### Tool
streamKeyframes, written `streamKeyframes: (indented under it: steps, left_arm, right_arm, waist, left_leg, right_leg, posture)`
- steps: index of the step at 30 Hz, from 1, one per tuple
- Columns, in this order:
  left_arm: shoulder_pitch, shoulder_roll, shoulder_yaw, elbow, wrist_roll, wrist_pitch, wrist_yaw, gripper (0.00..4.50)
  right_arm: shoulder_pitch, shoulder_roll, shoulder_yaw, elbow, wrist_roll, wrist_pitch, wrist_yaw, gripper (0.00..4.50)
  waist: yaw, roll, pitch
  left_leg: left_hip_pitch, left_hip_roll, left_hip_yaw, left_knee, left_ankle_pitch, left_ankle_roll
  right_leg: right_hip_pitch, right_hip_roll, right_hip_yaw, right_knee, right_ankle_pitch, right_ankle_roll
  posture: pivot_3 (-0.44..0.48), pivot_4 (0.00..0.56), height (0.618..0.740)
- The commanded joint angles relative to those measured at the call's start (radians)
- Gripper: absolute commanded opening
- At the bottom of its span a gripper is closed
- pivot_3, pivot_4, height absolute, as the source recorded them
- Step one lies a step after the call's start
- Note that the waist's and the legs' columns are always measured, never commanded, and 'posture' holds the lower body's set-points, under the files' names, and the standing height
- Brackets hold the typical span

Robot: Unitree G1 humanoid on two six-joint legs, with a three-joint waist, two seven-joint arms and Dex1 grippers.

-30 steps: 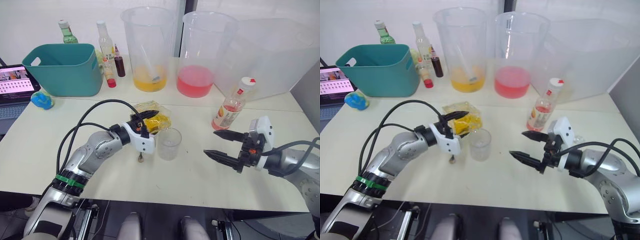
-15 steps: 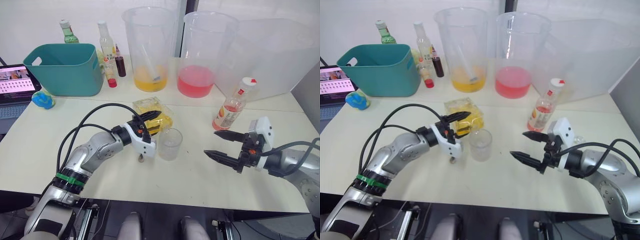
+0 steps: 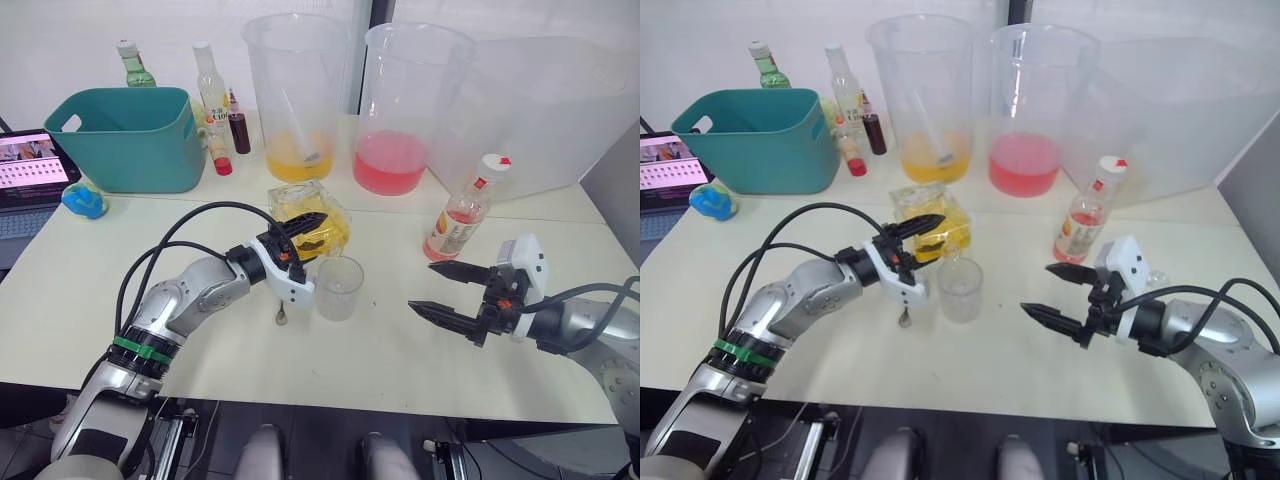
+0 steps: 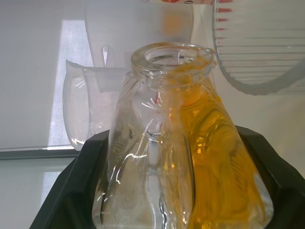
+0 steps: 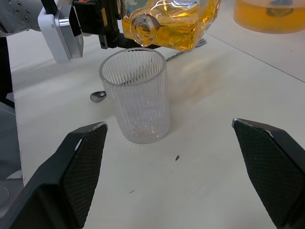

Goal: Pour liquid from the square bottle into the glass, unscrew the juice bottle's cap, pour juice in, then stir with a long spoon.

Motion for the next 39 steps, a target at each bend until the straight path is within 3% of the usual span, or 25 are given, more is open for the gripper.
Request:
streamKeyframes:
  steps: [1, 33, 39]
  left_arm:
    - [-0.059, 0.005, 0.032, -0.049, 0.009, -0.014, 0.081, 2.79]
    - [-0.069, 0.0, 0.019, -0.076, 0.046, -0.024, 0.117, 2.79]
    - [-0.062, -0.022, 0.039, -0.068, -0.075, 0.009, 0.04, 2.79]
  right_arm:
    - [-0.002, -0.006, -0.023, -0.016, -0.009, -0.036, 0.008, 4.44]
    - [-0.017, 0.004, -0.016, -0.009, -0.021, -0.038, 0.012, 4.44]
    - [-0.021, 0.002, -0.014, -0.006, -0.023, -0.038, 0.018, 4.44]
  waist:
    - [0.0, 0.0, 0.0]
    - [0.001, 0.0, 0.0]
    - [0.001, 0.0, 0.0]
  left_leg:
    - [0.0, 0.0, 0.0, 0.0, 0.0, 0.0]
    - [0.0, 0.0, 0.0, 0.001, 0.0, 0.0]
    - [0.0, 0.0, 0.0, 0.001, 0.0, 0.0]
  right_leg:
    - [0.0, 0.0, 0.0, 0.0, 0.0, 0.0]
    - [0.0, 0.0, 0.0, 0.001, 0.0, 0.0]
    - [0.0, 0.0, 0.0, 0.001, 0.0, 0.0]
  posture:
    - [0.0, 0.15, 0.728]
    - [0.0, 0.15, 0.728]
    - [0.0, 0.15, 0.728]
